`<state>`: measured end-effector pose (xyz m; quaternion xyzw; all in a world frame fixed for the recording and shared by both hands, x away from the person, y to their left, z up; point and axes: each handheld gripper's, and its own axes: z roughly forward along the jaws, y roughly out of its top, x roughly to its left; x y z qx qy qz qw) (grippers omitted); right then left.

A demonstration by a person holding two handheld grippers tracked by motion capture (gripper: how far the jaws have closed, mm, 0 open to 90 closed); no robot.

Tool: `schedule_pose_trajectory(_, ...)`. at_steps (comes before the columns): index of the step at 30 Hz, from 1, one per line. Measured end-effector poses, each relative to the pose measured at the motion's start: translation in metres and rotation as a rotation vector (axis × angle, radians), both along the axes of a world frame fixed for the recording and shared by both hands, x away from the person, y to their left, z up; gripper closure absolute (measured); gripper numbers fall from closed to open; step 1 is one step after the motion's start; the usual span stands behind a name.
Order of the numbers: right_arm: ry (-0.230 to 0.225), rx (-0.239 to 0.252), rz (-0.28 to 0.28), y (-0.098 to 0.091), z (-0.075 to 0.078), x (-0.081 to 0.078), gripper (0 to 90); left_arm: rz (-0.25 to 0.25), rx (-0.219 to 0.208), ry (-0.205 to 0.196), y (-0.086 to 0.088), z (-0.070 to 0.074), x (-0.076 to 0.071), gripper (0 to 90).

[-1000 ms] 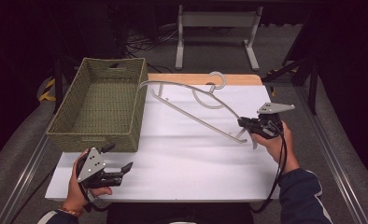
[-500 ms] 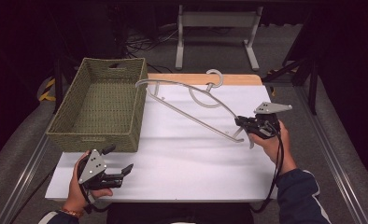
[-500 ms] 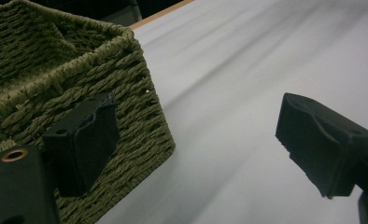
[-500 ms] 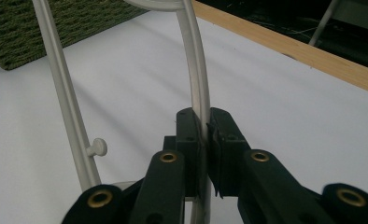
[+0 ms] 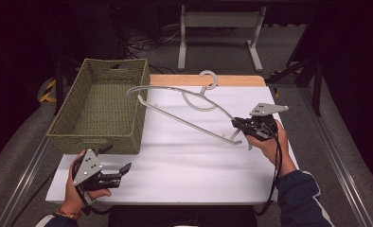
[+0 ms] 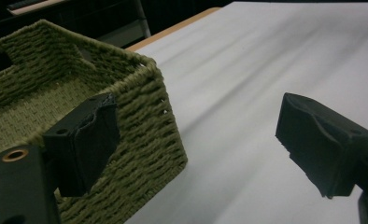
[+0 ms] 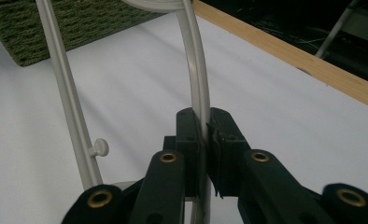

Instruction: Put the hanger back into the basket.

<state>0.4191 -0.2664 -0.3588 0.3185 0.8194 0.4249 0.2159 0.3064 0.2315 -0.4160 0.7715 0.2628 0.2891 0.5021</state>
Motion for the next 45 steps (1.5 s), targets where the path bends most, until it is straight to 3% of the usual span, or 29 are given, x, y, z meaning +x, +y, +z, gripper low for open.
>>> schedule_pose_trajectory(9,-0.013,-0.051,0.026,0.01,0.004,-0.002,83.3,0.004,-0.01,-0.042,0.0,0.018,-0.001,13.4)
schedule_pose_trajectory(16,-0.022,-0.071,0.042,0.002,0.006,-0.014,83.3,-0.028,0.013,-0.086,-0.019,0.03,-0.001,13.4)
schedule_pose_trajectory(20,-0.025,-0.119,0.072,-0.006,0.003,-0.025,83.3,-0.055,0.023,-0.094,-0.033,0.035,-0.003,13.4)
schedule_pose_trajectory(25,-0.003,-0.157,0.136,-0.01,-0.007,-0.036,83.3,-0.075,0.045,-0.077,-0.046,0.035,-0.001,13.4)
schedule_pose_trajectory(33,-0.014,-0.145,0.148,-0.025,-0.008,-0.05,83.2,-0.085,0.028,-0.064,-0.046,0.034,-0.004,13.5)
schedule_pose_trajectory(37,-0.013,-0.174,0.173,-0.033,-0.013,-0.061,83.2,-0.091,0.027,-0.057,-0.047,0.033,-0.003,13.6)
schedule_pose_trajectory(41,0.0,-0.181,0.211,-0.033,-0.022,-0.065,83.2,-0.091,0.049,-0.038,-0.053,0.031,-0.001,14.5)
schedule_pose_trajectory(45,0.025,-0.223,0.278,-0.018,-0.029,-0.066,83.1,-0.096,0.098,-0.005,-0.059,0.024,0.003,18.0)
